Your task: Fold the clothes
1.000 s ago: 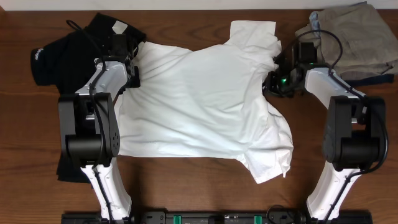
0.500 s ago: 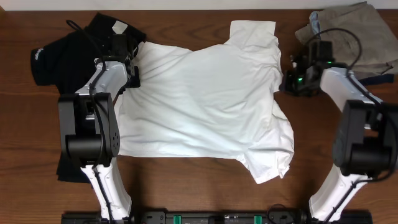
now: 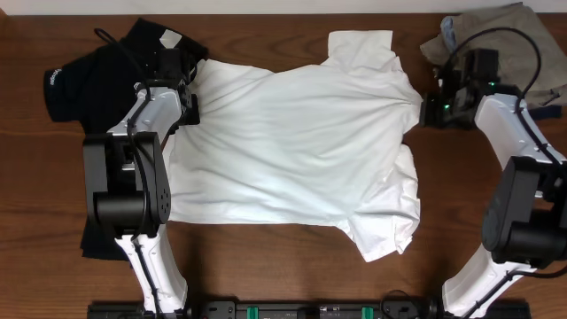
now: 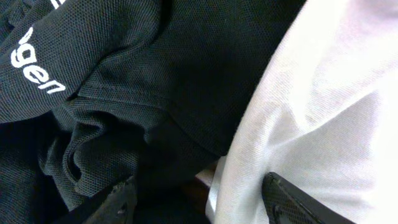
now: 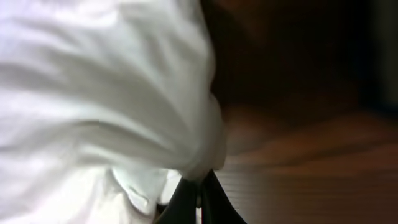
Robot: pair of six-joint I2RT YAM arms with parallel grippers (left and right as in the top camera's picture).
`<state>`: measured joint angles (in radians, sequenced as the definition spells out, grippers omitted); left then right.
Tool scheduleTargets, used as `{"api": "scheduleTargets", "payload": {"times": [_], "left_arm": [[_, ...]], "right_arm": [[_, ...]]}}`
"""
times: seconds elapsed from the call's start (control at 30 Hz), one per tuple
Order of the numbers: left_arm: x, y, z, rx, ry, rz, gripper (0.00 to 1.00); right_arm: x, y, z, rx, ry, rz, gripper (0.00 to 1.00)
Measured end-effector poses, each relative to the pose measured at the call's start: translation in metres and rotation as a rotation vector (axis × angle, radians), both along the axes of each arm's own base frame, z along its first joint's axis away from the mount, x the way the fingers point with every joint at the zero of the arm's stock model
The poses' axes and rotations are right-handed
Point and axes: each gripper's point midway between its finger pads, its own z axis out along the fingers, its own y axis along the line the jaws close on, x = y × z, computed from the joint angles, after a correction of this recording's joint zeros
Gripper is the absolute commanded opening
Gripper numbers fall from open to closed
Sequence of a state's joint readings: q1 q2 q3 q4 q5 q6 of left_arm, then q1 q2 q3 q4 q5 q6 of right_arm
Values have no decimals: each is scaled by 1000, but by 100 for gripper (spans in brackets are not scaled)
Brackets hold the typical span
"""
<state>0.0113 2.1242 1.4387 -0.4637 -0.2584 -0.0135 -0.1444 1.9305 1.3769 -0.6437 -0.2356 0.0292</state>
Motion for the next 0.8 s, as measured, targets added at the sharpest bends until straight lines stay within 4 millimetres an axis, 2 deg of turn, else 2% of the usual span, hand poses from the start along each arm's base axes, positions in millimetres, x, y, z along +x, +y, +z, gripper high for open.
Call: {"api": "scheduleTargets", "payload": {"times": [0.17, 0.2, 0.27, 0.3, 0.37, 0.43, 0.67, 0.8], "left_arm": [[0, 0, 0, 0, 0, 0, 67], [0, 0, 0, 0, 0, 0, 67], [0, 0, 0, 0, 0, -1, 67], [0, 0, 0, 0, 0, -1, 67], [0, -1, 0, 0, 0, -1, 67], [0, -1, 0, 0, 0, -1, 67], [-1, -1, 0, -1, 4, 0, 67], [-12, -3, 1, -16, 62, 7, 67]], "right_arm": [[17, -23, 24, -52, -69, 12, 1], [21, -26, 30, -58, -82, 16, 7], [25, -28, 40, -67, -95, 22, 50], [27, -29, 45, -78, -102, 28, 68], [26, -29, 52, -83, -91, 33, 86], [20, -28, 56, -81, -59, 38, 97], [-22, -14, 55, -27, 128, 55, 99], [-33, -7, 64, 0, 174, 42, 99]]}}
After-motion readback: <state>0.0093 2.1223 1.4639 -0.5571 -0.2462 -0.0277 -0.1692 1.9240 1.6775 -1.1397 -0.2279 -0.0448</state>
